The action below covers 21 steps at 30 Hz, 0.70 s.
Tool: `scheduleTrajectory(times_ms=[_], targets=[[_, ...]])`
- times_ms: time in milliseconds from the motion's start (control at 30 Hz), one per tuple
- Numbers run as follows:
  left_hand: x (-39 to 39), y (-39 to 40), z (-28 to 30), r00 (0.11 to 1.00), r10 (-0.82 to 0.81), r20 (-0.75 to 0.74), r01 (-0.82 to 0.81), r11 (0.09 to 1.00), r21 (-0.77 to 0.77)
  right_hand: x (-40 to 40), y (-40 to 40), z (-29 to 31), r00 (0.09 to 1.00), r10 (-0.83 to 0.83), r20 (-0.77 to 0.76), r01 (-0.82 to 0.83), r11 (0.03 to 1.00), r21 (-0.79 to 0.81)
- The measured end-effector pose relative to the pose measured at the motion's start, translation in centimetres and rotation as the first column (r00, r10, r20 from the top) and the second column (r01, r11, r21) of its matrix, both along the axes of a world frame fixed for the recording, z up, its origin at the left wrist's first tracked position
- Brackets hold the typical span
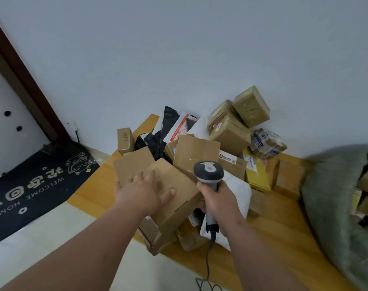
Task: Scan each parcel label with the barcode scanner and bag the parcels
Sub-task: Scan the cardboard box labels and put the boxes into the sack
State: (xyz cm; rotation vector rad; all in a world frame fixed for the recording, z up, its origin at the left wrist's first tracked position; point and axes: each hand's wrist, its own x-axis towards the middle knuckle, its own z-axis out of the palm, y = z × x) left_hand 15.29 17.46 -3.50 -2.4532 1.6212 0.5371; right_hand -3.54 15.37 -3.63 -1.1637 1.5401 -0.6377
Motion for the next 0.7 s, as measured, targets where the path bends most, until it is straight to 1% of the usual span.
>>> scheduleTrajectory(times_ms=[100, 233, 300, 367, 467, 567, 633, 700], targets=[[-0.1, -0.1, -1.0, 0.99, 0.077, -0.117, -0.068, 0.995, 0.078, 0.2, -0.1, -0.2, 1.0, 0.001, 0.015, -0.002, 1.0, 0.031], [-0.7, -0.3, -1.4, 0.987, 0.06, -0.152, -0.044, 0.993, 0.108, 0.7, -0.2, -0.6, 0.999, -0.033, 0.005, 0.033, 0.999, -0.035], [-1.0, -0.3, -1.0, 0.985, 0.029, -0.173, -0.02, 0.998, 0.052, 1.0, -0.1, -0.8, 0.999, -0.045, -0.02, 0.043, 0.997, -0.071], [-1.2, -0.4, -0.3, 0.979, -0.018, -0.204, 0.009, 0.999, -0.044, 1.0, 0.0, -0.7, 0.996, -0.086, -0.016, 0.084, 0.992, -0.091], [-1.3, -0.9, 1.0, 0.972, -0.096, -0.215, 0.057, 0.982, -0.181, 0.8, 0.2, -0.3, 0.975, -0.197, 0.103, 0.208, 0.971, -0.117], [-1.3, -1.7, 2.2, 0.962, -0.153, -0.226, 0.08, 0.95, -0.302, 0.3, 0.4, 0.6, 0.923, -0.323, 0.208, 0.362, 0.912, -0.192], [-2.0, -2.1, 3.2, 0.955, -0.171, -0.242, 0.08, 0.934, -0.348, -0.1, 0.7, 1.4, 0.891, -0.378, 0.25, 0.436, 0.866, -0.243], [-3.2, -2.5, 4.3, 0.929, -0.177, -0.326, 0.053, 0.933, -0.356, -0.7, 1.1, 2.1, 0.871, -0.397, 0.29, 0.474, 0.834, -0.283]])
